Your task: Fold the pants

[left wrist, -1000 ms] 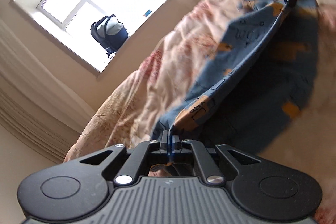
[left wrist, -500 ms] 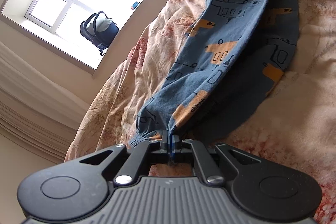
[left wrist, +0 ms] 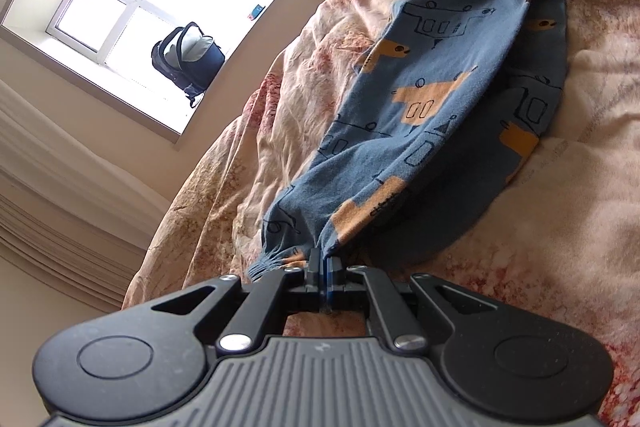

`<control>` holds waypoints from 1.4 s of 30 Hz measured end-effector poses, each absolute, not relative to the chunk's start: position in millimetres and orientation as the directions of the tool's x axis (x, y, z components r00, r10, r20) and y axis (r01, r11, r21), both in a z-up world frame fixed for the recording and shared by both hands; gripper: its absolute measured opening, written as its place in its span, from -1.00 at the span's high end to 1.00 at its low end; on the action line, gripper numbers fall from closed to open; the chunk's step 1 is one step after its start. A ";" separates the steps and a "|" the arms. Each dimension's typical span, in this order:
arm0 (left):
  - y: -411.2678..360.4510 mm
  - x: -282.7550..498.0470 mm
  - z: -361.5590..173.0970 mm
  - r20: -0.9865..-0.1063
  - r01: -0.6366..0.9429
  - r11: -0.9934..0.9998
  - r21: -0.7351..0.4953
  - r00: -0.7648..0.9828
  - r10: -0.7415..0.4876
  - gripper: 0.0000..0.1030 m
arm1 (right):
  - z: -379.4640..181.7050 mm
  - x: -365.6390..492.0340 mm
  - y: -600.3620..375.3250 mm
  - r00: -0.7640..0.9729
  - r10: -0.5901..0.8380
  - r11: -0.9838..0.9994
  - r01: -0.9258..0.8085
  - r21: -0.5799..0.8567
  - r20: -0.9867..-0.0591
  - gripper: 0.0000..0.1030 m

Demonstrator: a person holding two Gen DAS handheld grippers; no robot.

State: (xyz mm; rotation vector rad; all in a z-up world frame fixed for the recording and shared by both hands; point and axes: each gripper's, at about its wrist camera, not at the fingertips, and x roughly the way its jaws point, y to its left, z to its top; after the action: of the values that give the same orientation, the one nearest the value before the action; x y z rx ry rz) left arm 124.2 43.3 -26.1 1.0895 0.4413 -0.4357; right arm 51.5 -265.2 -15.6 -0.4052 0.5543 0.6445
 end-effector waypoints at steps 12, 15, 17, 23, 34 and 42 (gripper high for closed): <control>46.8 123.8 -28.3 -0.562 0.558 0.397 0.729 0.819 -0.119 0.98 | -6.1 39.9 -262.5 0.675 0.464 0.678 -0.687 -0.261 -0.573 1.00; 47.0 124.7 -33.9 -0.576 0.568 0.402 0.718 0.809 -0.116 0.98 | -4.5 32.1 -259.7 0.653 0.469 0.644 -0.713 -0.276 -0.594 1.00; 46.7 127.4 -39.5 -0.590 0.576 0.413 0.705 0.800 -0.108 0.98 | -10.8 32.0 -255.0 0.639 0.463 0.633 -0.724 -0.276 -0.614 1.00; 45.6 132.5 -43.1 -0.639 0.589 0.485 0.646 0.765 -0.079 0.70 | -24.8 32.9 -250.9 0.634 0.441 0.657 -0.710 -0.253 -0.635 0.87; -22.9 119.4 -2.8 -0.631 0.547 0.819 0.174 0.700 -0.334 -1.00 | -3.2 6.7 -356.9 0.861 0.235 0.968 -0.247 0.031 -0.451 -0.99; -176.4 107.9 -16.5 -0.550 0.661 0.724 0.195 0.685 -0.477 -1.00 | -16.7 -0.8 -458.9 0.878 0.134 0.921 0.061 0.384 -0.460 -0.99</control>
State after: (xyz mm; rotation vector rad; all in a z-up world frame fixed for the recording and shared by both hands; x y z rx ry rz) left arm 107.9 -176.4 -16.5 0.3994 0.4939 -0.6570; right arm -0.8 -458.9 -16.7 0.4019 0.5018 0.0393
